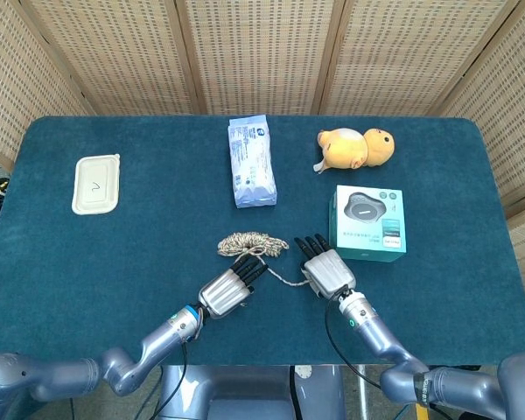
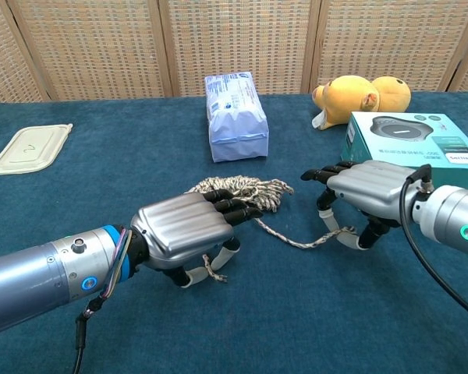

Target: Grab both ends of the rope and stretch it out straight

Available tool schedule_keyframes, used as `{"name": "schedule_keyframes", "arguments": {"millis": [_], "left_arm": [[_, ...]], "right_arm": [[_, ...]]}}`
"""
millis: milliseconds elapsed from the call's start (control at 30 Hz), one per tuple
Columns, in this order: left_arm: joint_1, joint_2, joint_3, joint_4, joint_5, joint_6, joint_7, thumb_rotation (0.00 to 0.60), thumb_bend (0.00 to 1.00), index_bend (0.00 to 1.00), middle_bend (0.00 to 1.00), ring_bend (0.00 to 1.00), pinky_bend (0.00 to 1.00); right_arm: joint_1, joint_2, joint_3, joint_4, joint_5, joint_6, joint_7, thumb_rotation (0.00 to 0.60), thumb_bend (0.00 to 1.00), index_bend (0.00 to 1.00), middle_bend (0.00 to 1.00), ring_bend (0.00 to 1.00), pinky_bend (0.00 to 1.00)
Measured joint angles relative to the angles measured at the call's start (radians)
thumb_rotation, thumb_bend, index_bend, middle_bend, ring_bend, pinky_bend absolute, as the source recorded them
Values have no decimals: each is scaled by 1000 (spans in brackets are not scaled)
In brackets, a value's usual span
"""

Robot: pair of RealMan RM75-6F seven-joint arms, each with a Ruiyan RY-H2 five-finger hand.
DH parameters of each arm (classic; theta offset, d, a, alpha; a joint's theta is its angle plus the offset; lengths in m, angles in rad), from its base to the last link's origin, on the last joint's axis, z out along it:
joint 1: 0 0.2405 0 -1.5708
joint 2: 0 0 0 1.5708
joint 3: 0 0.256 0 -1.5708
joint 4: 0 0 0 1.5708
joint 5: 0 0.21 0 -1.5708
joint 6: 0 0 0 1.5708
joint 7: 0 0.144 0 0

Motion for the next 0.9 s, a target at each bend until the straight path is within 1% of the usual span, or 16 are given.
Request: {"name": "schedule_keyframes", "arguments": {"millis": [67,333,533,733,900], "left_arm": [[-2,-1,2,0,-5,1,1,600,391,591,0,0,0],[-7,-2,4,0,-20,4,5,600,487,615,0,0,0],[-6,12,6,-17,-28,18,6,600,490,629,0,0,0],[6,75,10,-59,-20,51,-4,600,491,647,0,0,0],[29,181,19,-108,-9,93,-32,600,492,652,0,0,0]], "right_arm": [[0,1,1,-1,-1,1,0,600,461,638,0,0,0],[-2,3,0,-1,-1,1,-1,600,460,639,0,0,0],[-5,6,-1,-6,-5,7,-1,600,462,641,0,0,0],[-12,22,-1,-23,-16,27,-5,600,461,644,2,0,0],[-21,41,-3,-32,-44,60,-10,600,463,645,9,0,0]]}}
